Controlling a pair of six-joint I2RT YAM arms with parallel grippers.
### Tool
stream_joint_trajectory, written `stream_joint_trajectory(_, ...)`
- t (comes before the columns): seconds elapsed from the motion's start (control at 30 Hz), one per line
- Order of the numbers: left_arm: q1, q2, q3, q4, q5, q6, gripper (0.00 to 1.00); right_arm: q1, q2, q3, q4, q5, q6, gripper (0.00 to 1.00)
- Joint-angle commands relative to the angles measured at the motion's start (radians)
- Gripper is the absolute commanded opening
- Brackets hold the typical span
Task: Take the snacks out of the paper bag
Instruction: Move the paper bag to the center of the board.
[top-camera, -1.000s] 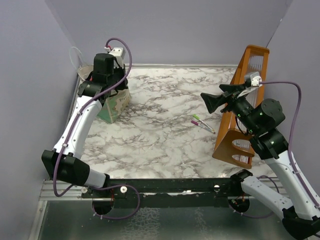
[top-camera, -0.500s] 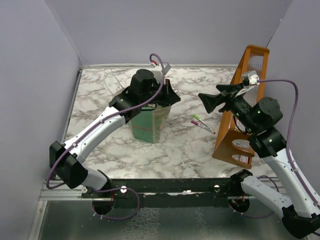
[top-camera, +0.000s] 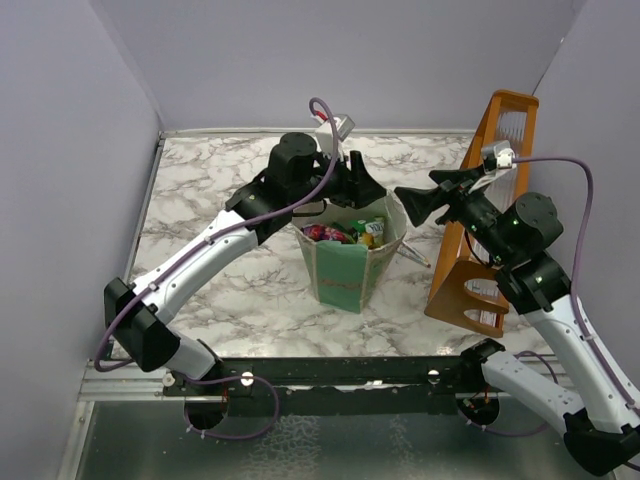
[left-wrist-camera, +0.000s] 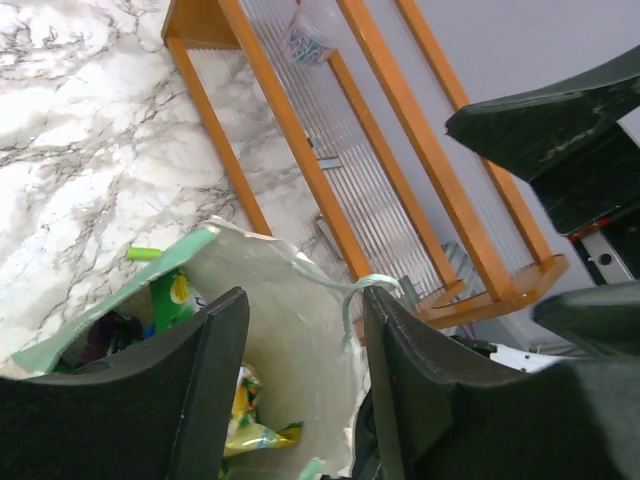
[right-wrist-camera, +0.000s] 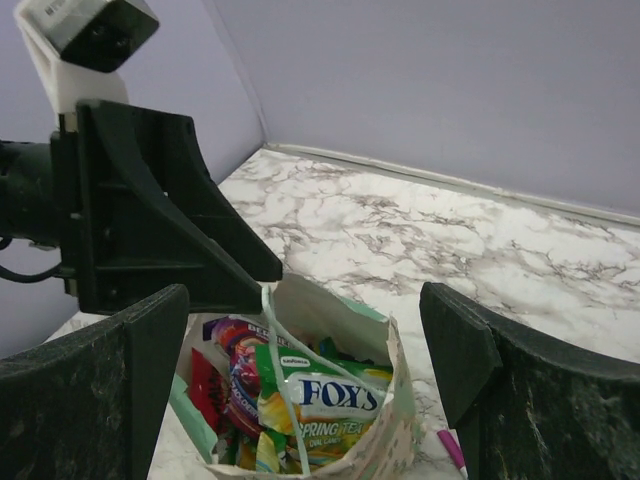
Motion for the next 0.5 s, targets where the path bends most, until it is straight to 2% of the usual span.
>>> stream_joint_trajectory(0.0,0.003,-0.073,0.064,-0.063,-0.058,0.088,0.58,0.007,0.007,0.01,0.026,-0.021,0.013,0.99)
stream_joint_trajectory(0.1,0.004,-0.103,0.099,-0.165,-0.135,0.162,0.69,0.007,0.012,0.009,0.025,-0.024,0.014,0.99)
stream_joint_trajectory(0.2,0.004,-0.145,0.123,-0.279,-0.28,0.244,0.78,0.007,0.013,0.006,0.019,-0.019,0.011,0.99)
stream_joint_trajectory(0.33,0.004,-0.225,0.107,-0.399,-0.547,0.324,0.82,0.007,0.013,-0.011,0.023,-0.012,0.015,0.99)
stream_joint_trajectory(0.47,0.004,-0.313,0.026,-0.439,-0.839,0.305,0.85,0.007,0.025,-0.03,0.032,-0.007,0.033,0.99)
